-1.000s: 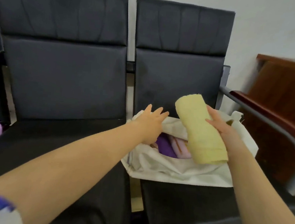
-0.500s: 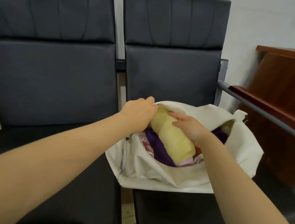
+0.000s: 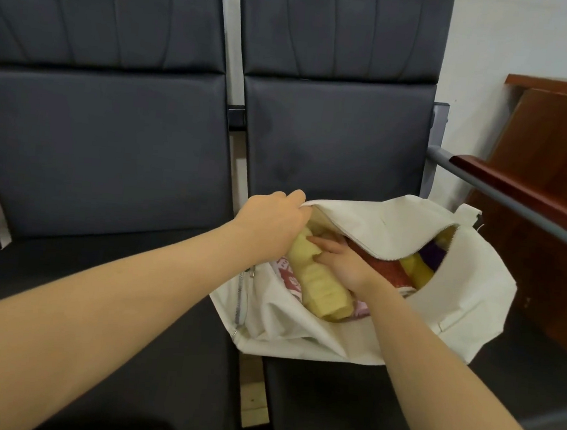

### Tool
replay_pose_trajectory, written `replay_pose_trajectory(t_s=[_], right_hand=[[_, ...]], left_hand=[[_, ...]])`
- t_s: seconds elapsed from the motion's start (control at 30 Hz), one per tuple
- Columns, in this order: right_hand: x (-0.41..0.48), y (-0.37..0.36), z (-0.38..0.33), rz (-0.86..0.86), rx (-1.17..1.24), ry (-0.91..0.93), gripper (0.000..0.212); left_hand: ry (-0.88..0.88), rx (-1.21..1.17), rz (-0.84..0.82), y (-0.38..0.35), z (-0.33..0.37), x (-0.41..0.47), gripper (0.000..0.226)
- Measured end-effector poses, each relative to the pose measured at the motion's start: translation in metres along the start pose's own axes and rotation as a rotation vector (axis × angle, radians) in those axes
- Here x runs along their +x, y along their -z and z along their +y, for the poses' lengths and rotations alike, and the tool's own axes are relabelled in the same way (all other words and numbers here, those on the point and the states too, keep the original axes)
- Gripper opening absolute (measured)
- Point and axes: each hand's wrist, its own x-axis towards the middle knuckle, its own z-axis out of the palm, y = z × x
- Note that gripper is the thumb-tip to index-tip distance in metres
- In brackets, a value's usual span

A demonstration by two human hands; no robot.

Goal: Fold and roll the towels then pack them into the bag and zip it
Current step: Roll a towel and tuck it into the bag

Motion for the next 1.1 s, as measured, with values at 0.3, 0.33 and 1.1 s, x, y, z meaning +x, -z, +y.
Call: replay_pose_trajectory(t_s=[0.3,0.33,1.1], right_hand=[[-0.006,-0.022,-0.050,-0.097,-0.679,0.001,0.055],[-0.008,-0.022,-0.053,-0.149,-0.740,-0.037,0.057],[-0.033,-0.123,-0.329,-0.080,-0.547,0.369,0.029]], left_hand=[[-0.083,-0.040,0.040,-0.014,-0.009,-0.007,0.043],[-0.123,-0.036,0.043,-0.014,-0.009,-0.011,0.047],[0.375,-0.170,0.075,-0.034,-0.164,-0.247,0.027]])
